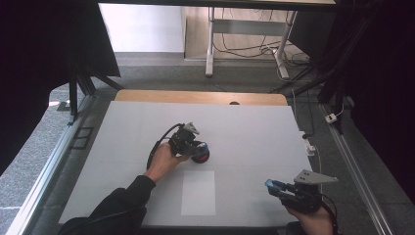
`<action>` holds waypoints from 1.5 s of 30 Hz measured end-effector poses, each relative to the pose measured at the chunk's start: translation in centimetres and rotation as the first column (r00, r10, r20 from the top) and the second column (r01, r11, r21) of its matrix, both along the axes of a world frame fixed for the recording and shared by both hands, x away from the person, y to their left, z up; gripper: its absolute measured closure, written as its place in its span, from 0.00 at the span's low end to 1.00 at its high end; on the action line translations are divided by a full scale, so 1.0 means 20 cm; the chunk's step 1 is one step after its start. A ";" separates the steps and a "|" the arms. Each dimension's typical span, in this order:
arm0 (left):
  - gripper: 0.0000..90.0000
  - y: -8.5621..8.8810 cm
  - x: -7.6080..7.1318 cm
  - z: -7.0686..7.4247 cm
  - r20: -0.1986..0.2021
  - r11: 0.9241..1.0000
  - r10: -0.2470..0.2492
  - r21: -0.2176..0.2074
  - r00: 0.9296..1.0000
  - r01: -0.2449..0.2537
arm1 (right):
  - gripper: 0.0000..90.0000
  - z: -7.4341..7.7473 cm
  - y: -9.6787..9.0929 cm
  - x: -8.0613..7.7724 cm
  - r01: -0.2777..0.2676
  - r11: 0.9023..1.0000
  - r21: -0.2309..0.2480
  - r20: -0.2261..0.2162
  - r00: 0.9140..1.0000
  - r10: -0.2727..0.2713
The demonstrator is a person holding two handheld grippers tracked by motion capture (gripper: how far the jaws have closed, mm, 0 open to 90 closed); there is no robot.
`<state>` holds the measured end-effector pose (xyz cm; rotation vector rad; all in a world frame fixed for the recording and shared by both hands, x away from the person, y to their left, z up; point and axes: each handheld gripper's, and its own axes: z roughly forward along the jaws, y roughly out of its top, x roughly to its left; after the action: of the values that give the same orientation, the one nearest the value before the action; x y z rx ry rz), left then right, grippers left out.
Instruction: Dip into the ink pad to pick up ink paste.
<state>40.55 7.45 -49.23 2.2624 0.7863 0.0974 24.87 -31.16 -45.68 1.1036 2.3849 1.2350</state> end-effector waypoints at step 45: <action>0.78 0.09 -0.14 0.18 0.082 0.996 -0.048 -0.067 0.995 0.054 | 0.75 0.00 0.00 -0.02 -0.018 1.000 -0.004 0.018 1.000 0.018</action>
<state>37.74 9.17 -45.62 2.1976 0.6791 0.1340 24.56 -31.08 -45.63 1.0671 2.3879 1.2401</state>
